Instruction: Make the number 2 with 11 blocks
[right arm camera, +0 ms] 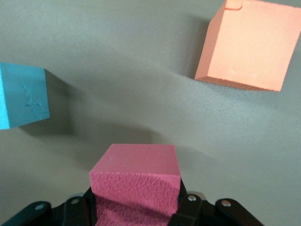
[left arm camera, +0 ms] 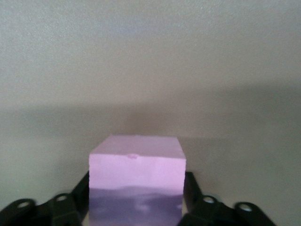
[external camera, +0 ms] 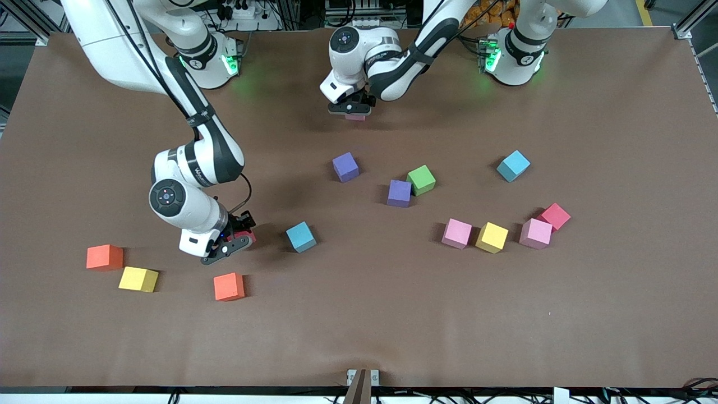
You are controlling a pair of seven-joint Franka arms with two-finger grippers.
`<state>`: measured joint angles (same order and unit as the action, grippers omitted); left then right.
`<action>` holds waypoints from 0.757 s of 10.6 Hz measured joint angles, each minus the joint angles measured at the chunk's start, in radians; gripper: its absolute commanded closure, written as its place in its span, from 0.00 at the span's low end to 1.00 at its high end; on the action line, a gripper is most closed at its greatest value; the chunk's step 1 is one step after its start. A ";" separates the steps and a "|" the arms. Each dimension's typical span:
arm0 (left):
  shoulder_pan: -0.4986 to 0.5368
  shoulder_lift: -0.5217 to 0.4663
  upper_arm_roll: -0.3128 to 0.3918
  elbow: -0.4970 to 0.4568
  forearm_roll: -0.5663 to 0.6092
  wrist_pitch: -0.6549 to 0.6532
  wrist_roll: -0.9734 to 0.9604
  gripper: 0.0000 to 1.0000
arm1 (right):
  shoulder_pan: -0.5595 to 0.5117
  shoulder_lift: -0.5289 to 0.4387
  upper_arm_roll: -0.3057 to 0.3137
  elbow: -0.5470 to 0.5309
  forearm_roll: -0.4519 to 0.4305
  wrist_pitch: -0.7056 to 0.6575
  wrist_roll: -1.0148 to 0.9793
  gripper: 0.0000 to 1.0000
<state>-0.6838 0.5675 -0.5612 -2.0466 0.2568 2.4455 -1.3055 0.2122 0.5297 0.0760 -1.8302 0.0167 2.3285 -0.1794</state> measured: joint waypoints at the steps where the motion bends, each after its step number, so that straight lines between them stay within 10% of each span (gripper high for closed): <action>1: 0.001 0.008 0.000 0.000 0.000 0.009 -0.019 0.00 | 0.012 0.000 0.001 0.000 0.000 -0.003 0.046 1.00; 8: 0.055 -0.082 -0.001 0.018 0.000 -0.064 -0.089 0.00 | 0.072 -0.025 0.003 0.003 0.001 -0.042 0.215 1.00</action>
<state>-0.6289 0.4851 -0.5623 -2.0290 0.2568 2.3814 -1.3943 0.2846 0.5044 0.0793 -1.8275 0.0175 2.2867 0.0360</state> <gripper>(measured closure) 0.000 0.405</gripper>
